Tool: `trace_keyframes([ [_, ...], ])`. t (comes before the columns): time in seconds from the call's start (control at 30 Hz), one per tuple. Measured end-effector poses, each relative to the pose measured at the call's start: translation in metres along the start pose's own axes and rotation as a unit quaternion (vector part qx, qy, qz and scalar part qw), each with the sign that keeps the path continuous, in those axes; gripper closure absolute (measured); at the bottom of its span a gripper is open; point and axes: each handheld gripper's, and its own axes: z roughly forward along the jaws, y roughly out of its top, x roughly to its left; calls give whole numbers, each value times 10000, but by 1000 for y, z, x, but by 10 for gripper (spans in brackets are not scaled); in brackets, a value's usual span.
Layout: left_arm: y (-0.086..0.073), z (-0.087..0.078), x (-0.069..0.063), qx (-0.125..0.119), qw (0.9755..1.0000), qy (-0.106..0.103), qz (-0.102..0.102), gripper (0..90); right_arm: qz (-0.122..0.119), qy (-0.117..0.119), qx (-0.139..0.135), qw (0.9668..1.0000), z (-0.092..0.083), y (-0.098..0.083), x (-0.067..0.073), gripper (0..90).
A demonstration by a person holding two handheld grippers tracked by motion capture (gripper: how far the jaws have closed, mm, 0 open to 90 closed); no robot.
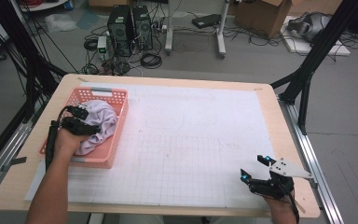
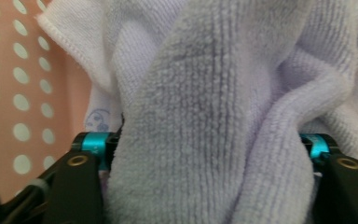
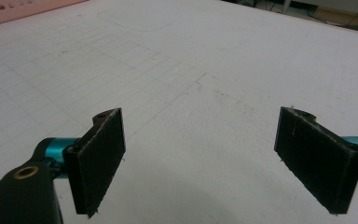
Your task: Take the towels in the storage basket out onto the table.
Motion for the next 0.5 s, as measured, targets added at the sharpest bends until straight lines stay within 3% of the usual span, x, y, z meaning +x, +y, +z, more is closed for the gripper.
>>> trace_keyframes([
  [0.1,0,-3,3,-95,9998,-75,-146,463,10,-26,-19,10000,-1,0,-1,150],
  [0.17,-1,-9,9,-290,9985,-180,-425,484,34,-44,-16,10000,-2,0,-1,150],
  [0.2,-1,-9,9,-290,9985,-180,-425,488,43,-48,-19,10000,-2,0,-2,150],
  [0.27,-2,-16,14,-590,9952,-321,-708,490,65,-55,-28,10000,-2,0,-2,150],
  [0.37,-3,-22,18,-824,9921,-421,-844,490,107,-66,-49,9999,-3,-1,-3,150],
  [0.4,-3,-26,18,-1001,9897,-475,-904,490,107,-60,-55,9999,-3,-1,-3,150],
  [0.43,-4,-32,19,-1272,9854,-568,-981,490,102,-62,-68,9999,-3,-1,-3,150],
  [0.47,-4,-32,19,-1272,9854,-568,-981,490,122,-68,-63,9999,-4,-1,-3,150],
  [0.5,-5,-36,19,-1428,9826,-609,-1020,490,136,-69,-65,9999,-4,-1,-2,150],
])
